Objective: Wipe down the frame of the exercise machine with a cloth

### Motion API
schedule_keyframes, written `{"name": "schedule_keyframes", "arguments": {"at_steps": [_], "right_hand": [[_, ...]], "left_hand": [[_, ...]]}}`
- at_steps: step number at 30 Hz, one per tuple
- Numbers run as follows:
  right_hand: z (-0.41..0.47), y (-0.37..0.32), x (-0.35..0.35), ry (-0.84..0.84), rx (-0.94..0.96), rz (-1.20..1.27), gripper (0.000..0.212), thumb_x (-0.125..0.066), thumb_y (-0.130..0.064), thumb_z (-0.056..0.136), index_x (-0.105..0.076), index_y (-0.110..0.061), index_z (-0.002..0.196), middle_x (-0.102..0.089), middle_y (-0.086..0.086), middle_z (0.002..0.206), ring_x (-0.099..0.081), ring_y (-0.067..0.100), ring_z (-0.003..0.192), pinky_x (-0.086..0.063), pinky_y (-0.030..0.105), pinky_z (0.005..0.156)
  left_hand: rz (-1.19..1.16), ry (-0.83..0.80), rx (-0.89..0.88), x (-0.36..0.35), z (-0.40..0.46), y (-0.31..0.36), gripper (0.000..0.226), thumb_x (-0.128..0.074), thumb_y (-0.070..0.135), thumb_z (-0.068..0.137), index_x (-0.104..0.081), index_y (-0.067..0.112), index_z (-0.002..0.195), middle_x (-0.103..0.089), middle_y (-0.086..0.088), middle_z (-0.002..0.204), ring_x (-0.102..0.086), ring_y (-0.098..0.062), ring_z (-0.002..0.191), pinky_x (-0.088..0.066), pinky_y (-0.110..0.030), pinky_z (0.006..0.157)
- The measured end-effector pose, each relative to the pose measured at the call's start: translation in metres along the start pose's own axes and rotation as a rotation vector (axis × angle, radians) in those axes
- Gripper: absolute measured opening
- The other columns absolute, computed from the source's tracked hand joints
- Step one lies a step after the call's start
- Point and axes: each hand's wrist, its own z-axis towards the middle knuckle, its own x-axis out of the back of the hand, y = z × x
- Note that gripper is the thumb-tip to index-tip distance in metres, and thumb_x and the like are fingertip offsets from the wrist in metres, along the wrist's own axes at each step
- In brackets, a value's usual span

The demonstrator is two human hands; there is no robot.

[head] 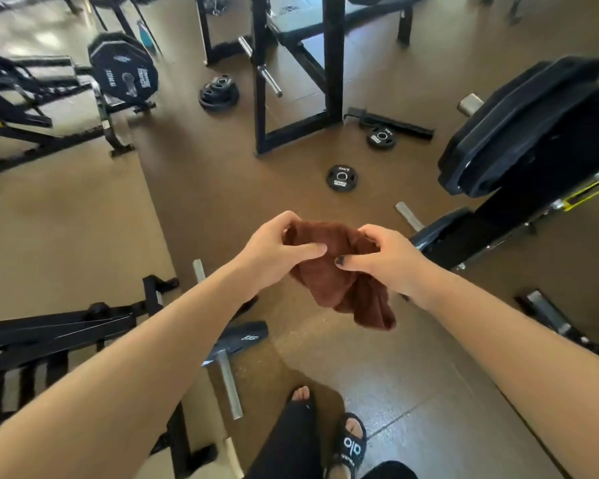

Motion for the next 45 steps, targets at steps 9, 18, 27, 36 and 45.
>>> {"name": "schedule_keyframes", "arguments": {"at_steps": [9, 18, 27, 36, 45], "right_hand": [[0.158, -0.088, 0.007, -0.103, -0.068, -0.069, 0.041, -0.081, -0.04, 0.085, -0.071, -0.01, 0.111, -0.076, 0.009, 0.107, -0.071, 0.031, 0.103, -0.056, 0.053, 0.095], [0.315, -0.189, 0.022, -0.173, -0.216, 0.303, 0.041, -0.077, -0.024, 0.091, -0.064, -0.007, 0.125, -0.074, 0.007, 0.118, -0.07, 0.027, 0.109, -0.057, 0.045, 0.097], [0.48, -0.259, 0.019, -0.29, -0.413, 0.655, 0.021, -0.05, -0.01, 0.104, -0.062, -0.012, 0.121, -0.07, 0.016, 0.116, -0.068, 0.031, 0.108, -0.063, 0.043, 0.07], [0.629, -0.357, 0.011, -0.491, -0.338, 0.427, 0.03, -0.075, -0.03, 0.092, -0.069, -0.015, 0.117, -0.07, 0.016, 0.123, -0.068, 0.032, 0.113, -0.056, 0.048, 0.101], [0.776, -0.461, -0.051, -0.626, -0.267, 0.449, 0.042, -0.065, -0.005, 0.089, -0.061, -0.001, 0.131, -0.069, 0.018, 0.127, -0.066, 0.034, 0.119, -0.05, 0.045, 0.108]], "left_hand": [[0.111, 0.262, -0.168, 0.081, 0.126, 0.014, 0.029, -0.084, 0.032, 0.083, -0.057, 0.034, 0.093, -0.065, 0.012, 0.086, -0.06, 0.004, 0.082, -0.049, -0.009, 0.062], [0.01, 0.377, -0.142, 0.177, 0.262, 0.047, 0.031, -0.084, 0.034, 0.085, -0.056, 0.032, 0.098, -0.066, 0.01, 0.093, -0.064, -0.004, 0.087, -0.053, -0.012, 0.064], [0.211, 0.322, -0.241, 0.232, 0.388, 0.059, 0.043, -0.081, 0.032, 0.087, -0.046, 0.036, 0.112, -0.059, 0.018, 0.105, -0.063, -0.01, 0.097, -0.058, -0.018, 0.082], [0.03, 0.183, -0.018, 0.317, 0.501, 0.085, 0.013, -0.065, 0.042, 0.098, -0.064, 0.032, 0.105, -0.054, 0.013, 0.124, -0.058, -0.015, 0.115, -0.053, -0.018, 0.092], [-0.304, 0.311, 0.377, 0.485, 0.633, 0.058, 0.074, -0.078, 0.052, 0.083, -0.04, 0.032, 0.143, -0.054, 0.004, 0.134, -0.055, -0.016, 0.123, -0.043, -0.027, 0.093]]}}
